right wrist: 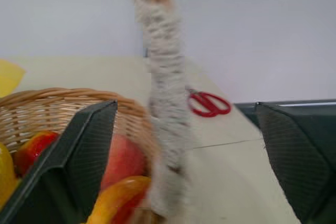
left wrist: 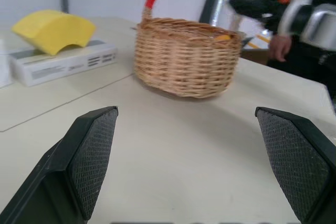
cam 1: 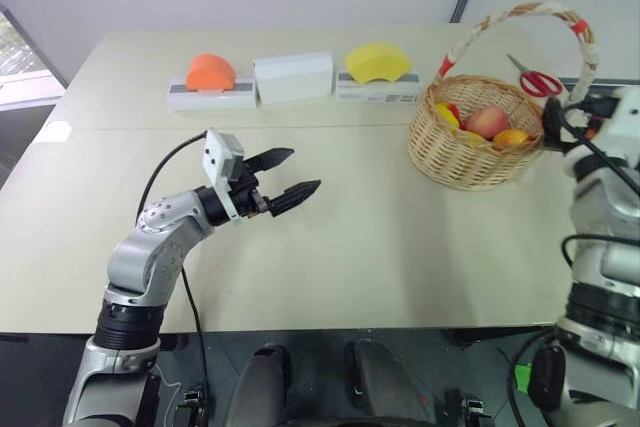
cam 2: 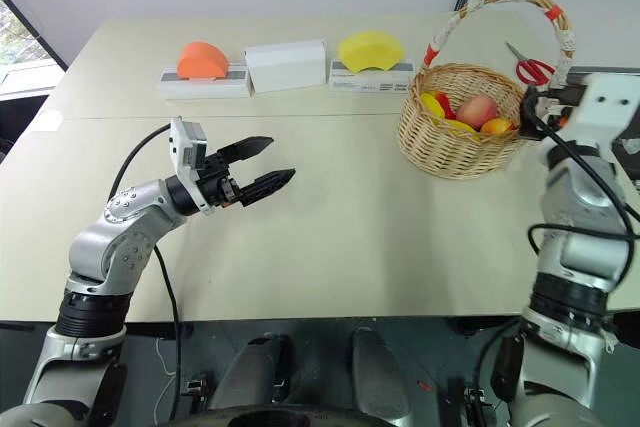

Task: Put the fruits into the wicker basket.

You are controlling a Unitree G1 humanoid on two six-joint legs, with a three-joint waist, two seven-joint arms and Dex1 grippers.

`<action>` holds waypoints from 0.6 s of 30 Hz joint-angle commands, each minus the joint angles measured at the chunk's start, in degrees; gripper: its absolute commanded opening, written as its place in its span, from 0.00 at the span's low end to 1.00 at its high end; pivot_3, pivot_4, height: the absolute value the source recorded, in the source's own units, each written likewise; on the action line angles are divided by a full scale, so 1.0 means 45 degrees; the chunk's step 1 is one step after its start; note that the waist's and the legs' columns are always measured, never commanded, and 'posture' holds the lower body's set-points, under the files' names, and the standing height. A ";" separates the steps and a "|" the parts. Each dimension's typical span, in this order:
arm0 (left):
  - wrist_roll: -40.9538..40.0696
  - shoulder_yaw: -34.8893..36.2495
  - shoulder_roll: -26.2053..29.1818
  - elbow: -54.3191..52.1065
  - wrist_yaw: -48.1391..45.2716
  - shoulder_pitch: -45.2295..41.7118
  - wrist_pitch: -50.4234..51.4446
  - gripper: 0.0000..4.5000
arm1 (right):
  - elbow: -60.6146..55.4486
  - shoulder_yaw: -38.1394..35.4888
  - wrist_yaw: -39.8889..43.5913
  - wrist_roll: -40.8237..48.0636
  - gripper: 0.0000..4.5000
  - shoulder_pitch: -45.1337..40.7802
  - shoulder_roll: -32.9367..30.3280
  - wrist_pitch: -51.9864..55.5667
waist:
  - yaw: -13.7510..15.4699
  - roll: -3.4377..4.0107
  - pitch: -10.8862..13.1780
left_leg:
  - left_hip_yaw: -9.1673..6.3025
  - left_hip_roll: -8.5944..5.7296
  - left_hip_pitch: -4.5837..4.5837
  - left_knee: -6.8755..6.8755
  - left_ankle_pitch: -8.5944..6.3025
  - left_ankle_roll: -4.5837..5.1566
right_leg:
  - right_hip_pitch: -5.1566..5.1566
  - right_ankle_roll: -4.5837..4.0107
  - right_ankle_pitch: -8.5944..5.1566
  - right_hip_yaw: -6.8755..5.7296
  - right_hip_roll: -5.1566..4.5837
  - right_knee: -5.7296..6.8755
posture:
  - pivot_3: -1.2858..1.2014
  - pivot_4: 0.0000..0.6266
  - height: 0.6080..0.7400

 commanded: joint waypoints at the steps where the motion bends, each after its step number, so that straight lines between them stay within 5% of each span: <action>1: 0.0456 0.0592 0.0107 0.0410 0.0325 0.0302 -0.0595 1.00 | -0.2161 -0.0812 0.1630 0.1351 1.00 0.1618 -0.0505 0.0421 | 0.0062 0.0000 0.0000 | -0.0007 0.0002 0.0006 0.0000 -0.0002 0.0003 | 0.0008 0.0000 -0.0001 -0.0002 0.0006 -0.0004 | 0.52 0.24 1.00; 6: 0.1119 0.1006 0.0543 0.1086 0.0515 0.0810 -0.1097 1.00 | -0.3877 0.1018 0.4365 0.1967 1.00 0.3961 -0.1097 0.0174 | -0.0057 0.0001 -0.0001 | 0.0008 0.0013 0.0027 0.0002 -0.0005 0.0007 | 0.0013 0.0001 -0.0001 0.0001 0.0018 -0.0003 | 0.52 0.24 1.00; 18: 0.1835 0.1944 0.0857 0.0463 0.1674 0.2728 -0.1239 1.00 | -0.1052 0.6391 0.5998 0.0487 1.00 0.1439 0.0618 -0.1769 | -0.0098 -0.0003 -0.0002 | -0.0012 0.0019 0.0021 0.0003 -0.0004 0.0005 | 0.0014 0.0001 -0.0001 -0.0009 -0.0009 -0.0005 | 0.52 0.24 1.00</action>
